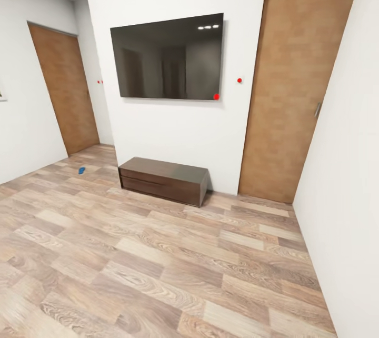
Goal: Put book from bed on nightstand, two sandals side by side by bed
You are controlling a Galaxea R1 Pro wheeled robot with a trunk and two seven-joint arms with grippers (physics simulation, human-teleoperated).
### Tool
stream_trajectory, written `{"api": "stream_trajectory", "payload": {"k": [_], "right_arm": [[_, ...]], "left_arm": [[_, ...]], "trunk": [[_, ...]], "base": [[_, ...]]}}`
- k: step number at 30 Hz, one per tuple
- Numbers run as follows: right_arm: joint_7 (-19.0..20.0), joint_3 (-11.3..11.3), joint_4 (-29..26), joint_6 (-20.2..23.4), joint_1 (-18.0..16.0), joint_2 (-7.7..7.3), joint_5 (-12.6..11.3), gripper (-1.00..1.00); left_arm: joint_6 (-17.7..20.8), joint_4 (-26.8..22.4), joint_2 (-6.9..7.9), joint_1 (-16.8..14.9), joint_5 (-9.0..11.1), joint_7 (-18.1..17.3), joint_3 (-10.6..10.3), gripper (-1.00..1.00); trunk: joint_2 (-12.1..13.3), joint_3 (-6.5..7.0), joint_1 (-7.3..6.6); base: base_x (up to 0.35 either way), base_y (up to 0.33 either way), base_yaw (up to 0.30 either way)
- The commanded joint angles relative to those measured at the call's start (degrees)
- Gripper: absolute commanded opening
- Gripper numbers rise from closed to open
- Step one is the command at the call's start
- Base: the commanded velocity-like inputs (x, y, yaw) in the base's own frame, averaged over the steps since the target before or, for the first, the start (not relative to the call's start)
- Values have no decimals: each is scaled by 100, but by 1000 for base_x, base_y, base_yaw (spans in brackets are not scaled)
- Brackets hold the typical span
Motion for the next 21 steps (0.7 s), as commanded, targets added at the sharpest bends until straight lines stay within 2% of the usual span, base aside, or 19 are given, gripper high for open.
{"api": "stream_trajectory", "payload": {"k": [1,11,16,21], "right_arm": [[-1,-12,3,-12,-4,1,-4,100],[-1,-12,3,-12,-4,8,-4,100],[-1,-10,9,-10,-4,8,-4,100],[-4,-8,11,-11,-4,8,-4,100]], "left_arm": [[-17,1,-1,-2,3,2,2,100],[-17,0,4,-2,3,2,3,100],[-14,1,14,-2,6,2,13,100],[-9,-1,16,-2,11,2,18,100]], "trunk": [[-3,-6,0],[-3,-6,0],[-3,-6,0],[-3,-6,0]], "base": [[0,0,-282],[0,0,-267],[23,0,-95],[218,0,-22]]}}
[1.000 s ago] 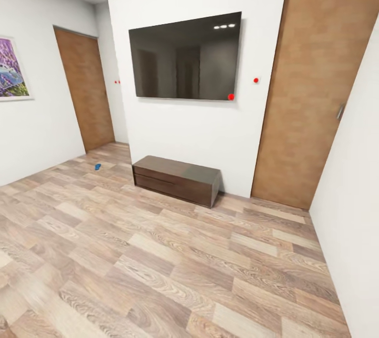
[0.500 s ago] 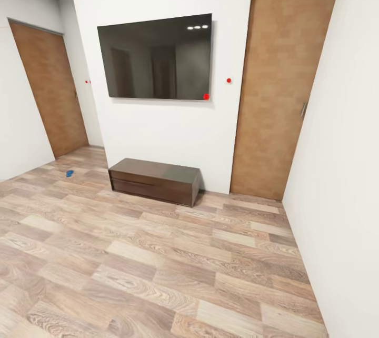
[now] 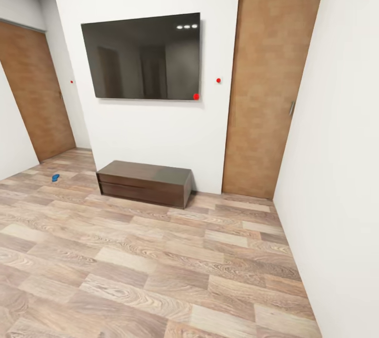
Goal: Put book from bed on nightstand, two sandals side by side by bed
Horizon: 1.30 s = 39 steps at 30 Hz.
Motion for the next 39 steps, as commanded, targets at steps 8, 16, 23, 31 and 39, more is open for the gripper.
{"api": "stream_trajectory", "payload": {"k": [8,16,23,31,39], "right_arm": [[1,-8,2,-11,-3,2,-4,100],[-5,-7,2,-11,-3,2,-1,100],[-2,-8,2,-11,-3,2,3,100],[-6,-7,2,-12,-3,2,4,100],[-6,-7,2,-12,-3,2,-3,100]], "left_arm": [[-15,5,-1,-3,1,2,3,100],[-15,4,-1,-3,-3,2,-4,100],[-15,5,-1,-3,-2,2,-4,100],[-15,3,-1,-3,-1,2,-3,100],[-15,2,-1,-3,-2,2,0,100]], "trunk": [[-3,-6,3],[-3,-6,3],[-3,-6,3],[-3,-6,3],[-3,-6,3]], "base": [[310,0,-3],[325,0,0],[326,0,0],[327,0,19],[326,0,215]]}}
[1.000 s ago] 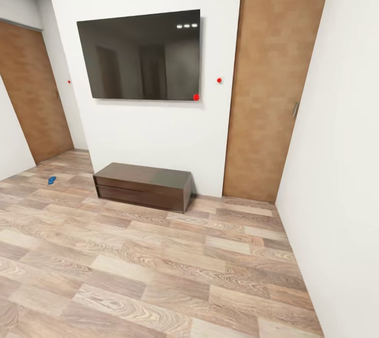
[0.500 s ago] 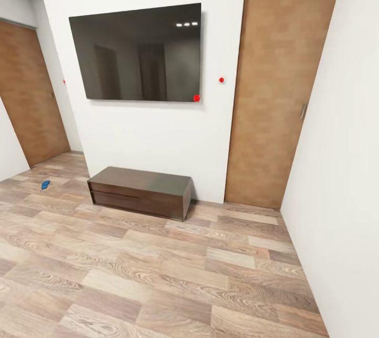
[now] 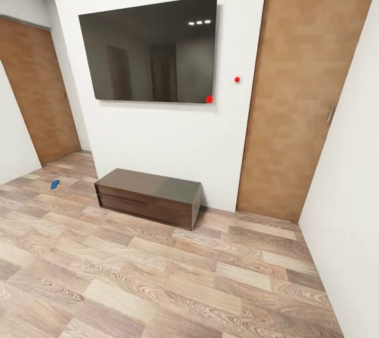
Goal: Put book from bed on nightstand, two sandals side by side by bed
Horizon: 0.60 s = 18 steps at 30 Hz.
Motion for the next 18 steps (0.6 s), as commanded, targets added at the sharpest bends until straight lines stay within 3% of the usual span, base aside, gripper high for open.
{"api": "stream_trajectory", "payload": {"k": [1,6,18], "right_arm": [[-2,-13,0,-12,-1,1,-5,100],[-2,-13,0,-12,-1,1,-6,100],[-1,-13,0,-12,-1,1,-6,100]], "left_arm": [[-14,2,-2,-3,4,2,1,100],[-14,2,-2,-3,2,2,5,100],[-14,1,-2,-3,8,2,5,100]], "trunk": [[-2,-5,3],[-2,-5,3],[-2,-5,3]], "base": [[312,0,275],[162,0,288],[16,0,294]]}}
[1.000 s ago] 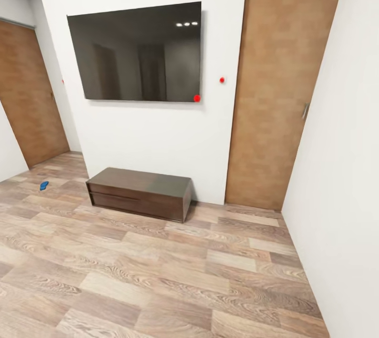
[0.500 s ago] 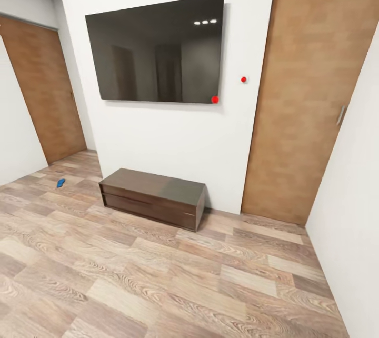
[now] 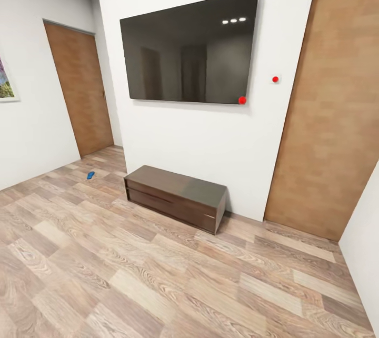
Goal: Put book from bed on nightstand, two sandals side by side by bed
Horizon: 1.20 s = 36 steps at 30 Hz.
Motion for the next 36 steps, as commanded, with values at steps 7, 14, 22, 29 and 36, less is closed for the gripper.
{"api": "stream_trajectory", "payload": {"k": [7,14,22,29,36], "right_arm": [[-2,-12,-1,-12,-1,1,-5,100],[-9,-12,-1,-12,-1,1,-1,100],[-11,-12,-1,-12,-1,1,2,100],[-9,-12,-1,-12,-1,1,4,100],[-11,-12,-1,-12,-1,1,4,100]], "left_arm": [[-14,3,-2,-2,3,2,5,100],[-14,1,-2,-2,0,2,5,100],[-14,2,-2,-2,1,2,5,100],[-14,1,-2,-2,5,2,5,100],[-18,2,-2,-2,6,2,5,100]], "trunk": [[-3,-5,0],[-3,-5,0],[-3,-5,0],[-3,-5,0],[-3,-5,0]], "base": [[7,0,290],[171,0,122],[313,0,10],[326,0,15],[227,0,227]]}}
